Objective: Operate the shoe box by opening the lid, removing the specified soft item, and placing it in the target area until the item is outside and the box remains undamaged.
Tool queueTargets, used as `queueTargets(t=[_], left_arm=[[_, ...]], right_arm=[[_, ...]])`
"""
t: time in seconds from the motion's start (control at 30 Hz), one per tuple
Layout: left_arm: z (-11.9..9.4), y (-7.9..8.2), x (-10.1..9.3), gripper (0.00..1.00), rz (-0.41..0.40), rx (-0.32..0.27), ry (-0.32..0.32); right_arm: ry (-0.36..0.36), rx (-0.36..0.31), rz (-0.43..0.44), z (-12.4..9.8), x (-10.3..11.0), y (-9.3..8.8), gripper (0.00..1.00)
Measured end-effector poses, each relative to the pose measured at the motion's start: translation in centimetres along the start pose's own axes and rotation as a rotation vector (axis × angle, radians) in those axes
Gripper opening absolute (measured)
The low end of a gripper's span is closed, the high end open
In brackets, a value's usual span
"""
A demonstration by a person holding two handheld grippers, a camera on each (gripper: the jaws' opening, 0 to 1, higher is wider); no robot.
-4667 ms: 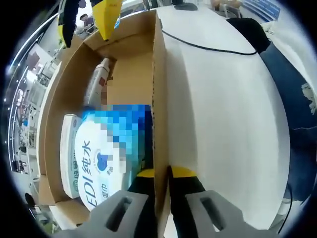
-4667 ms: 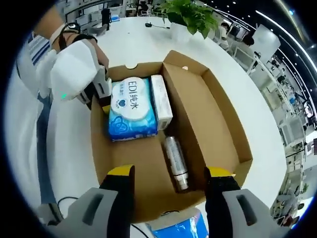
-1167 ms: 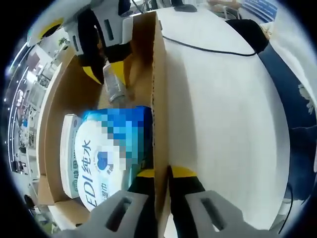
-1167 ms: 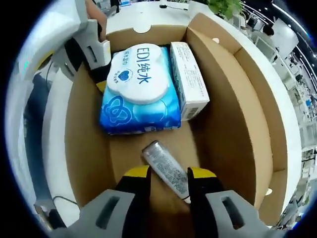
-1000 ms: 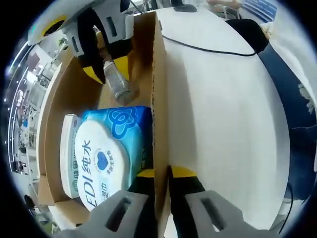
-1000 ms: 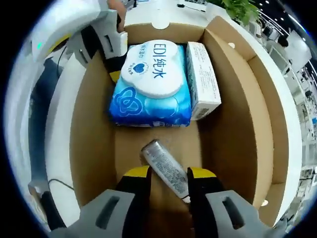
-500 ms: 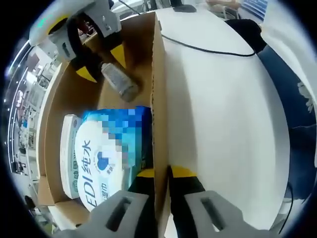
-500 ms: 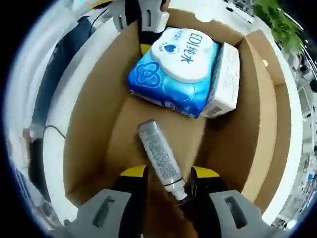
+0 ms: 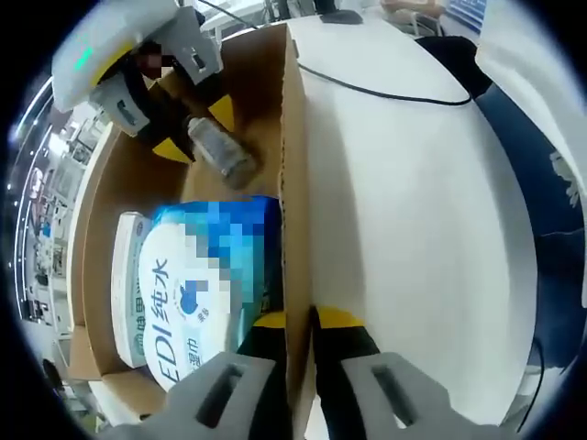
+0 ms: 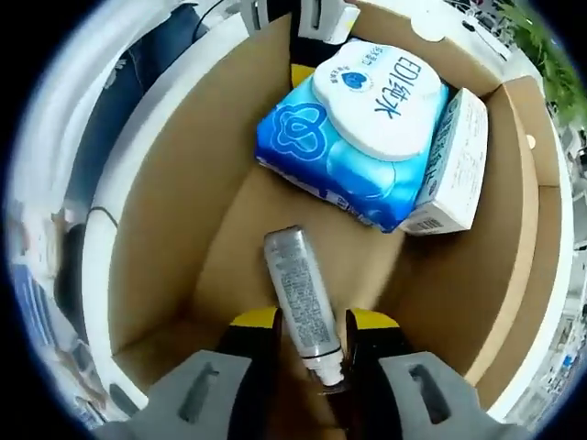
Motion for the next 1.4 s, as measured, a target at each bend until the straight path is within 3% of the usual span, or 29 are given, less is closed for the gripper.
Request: queueTargets(t=[0.2, 0.37, 0.53, 0.63, 0.97, 1.27, 1.4], left_arm=[[0.0, 0.0, 0.0, 0.02, 0.003, -0.001, 0.001], [0.0, 0.0, 0.0, 0.02, 0.003, -0.001, 0.002], [0.0, 0.0, 0.0, 0.02, 0.002, 0.0, 0.001], [0.0, 0.1, 0.0, 0.02, 0.002, 0.0, 0.001], [0.0, 0.1, 0.0, 0.02, 0.002, 0.0, 0.002], [-0.1, 0.1, 0.0, 0.02, -0.001, -0.001, 0.002], [0.0, 0.1, 0.0, 0.02, -0.001, -0.001, 0.002]], right_arm=[[-0.001, -0.008, -0.002, 0.1, 0.0, 0.2, 0.23], [-0.011, -0.014, 0.059, 0.2, -0.1, 0.2, 0.21], [-0.024, -0.032, 0.142, 0.3, -0.3, 0.3, 0.2], [-0.045, -0.057, 0.252, 0.3, -0.4, 0.4, 0.2], [-0.076, -0.052, 0.389, 0.3, -0.9, 0.2, 0.2], [-0.055, -0.044, 0.302, 0.1, -0.8, 0.4, 0.22], [-0.042, -0.038, 0.224, 0.1, -0.9, 0.4, 0.25]])
Point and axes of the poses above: the point that each gripper's makers call its tool centre point, and the gripper's own axes: z roughly forward along the fingers, x roughly to its left, y roughly out of its top, the point moved 6 cm from there along -z, roughly backward along the fingers, and after that the axes turned 13 degrees about -x, right-handed, at the moved point
